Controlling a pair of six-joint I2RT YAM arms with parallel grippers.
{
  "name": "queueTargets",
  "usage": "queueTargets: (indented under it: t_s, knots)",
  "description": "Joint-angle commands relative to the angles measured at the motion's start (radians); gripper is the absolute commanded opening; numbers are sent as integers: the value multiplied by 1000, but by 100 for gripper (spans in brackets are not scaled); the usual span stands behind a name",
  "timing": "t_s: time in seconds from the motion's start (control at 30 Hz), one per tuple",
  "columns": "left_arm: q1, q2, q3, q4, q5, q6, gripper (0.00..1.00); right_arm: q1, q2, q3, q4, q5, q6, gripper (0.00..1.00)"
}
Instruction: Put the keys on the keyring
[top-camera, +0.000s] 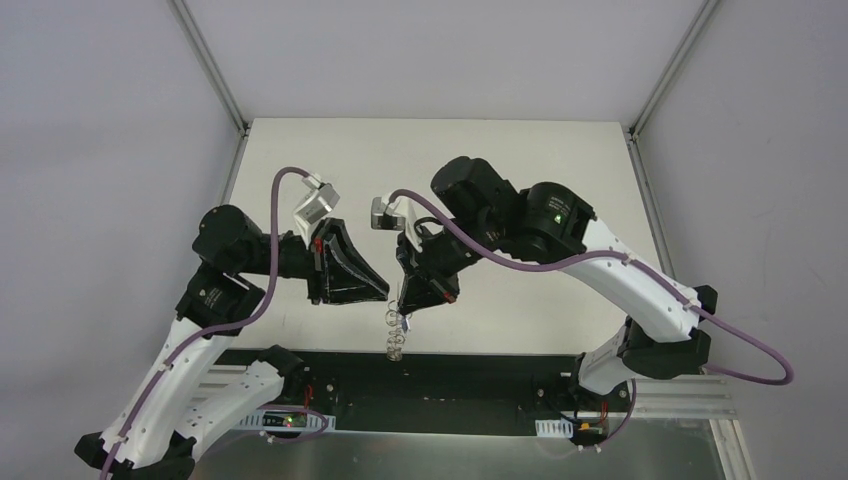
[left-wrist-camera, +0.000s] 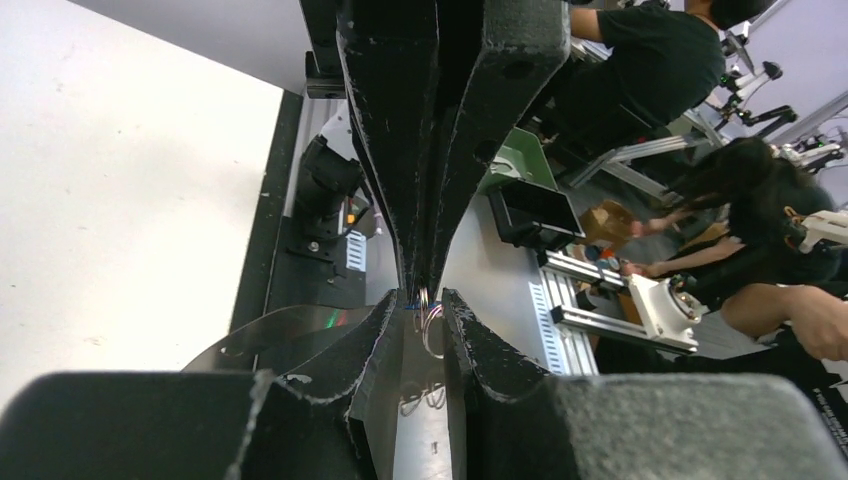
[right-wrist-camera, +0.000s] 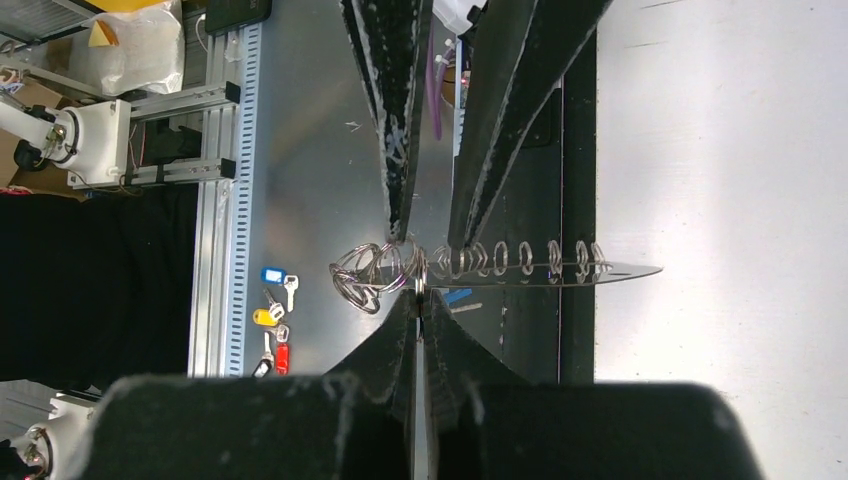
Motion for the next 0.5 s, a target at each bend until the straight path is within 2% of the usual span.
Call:
queueTargets:
  t_s: [0.0,0.47]
  knots:
    - [-8,11,-10,9,56,-54,19,-4,6,21,18,-27,35,0]
    - [-9,13,-54,0,100,-62,18,-25,52,25,68,-75,71,0]
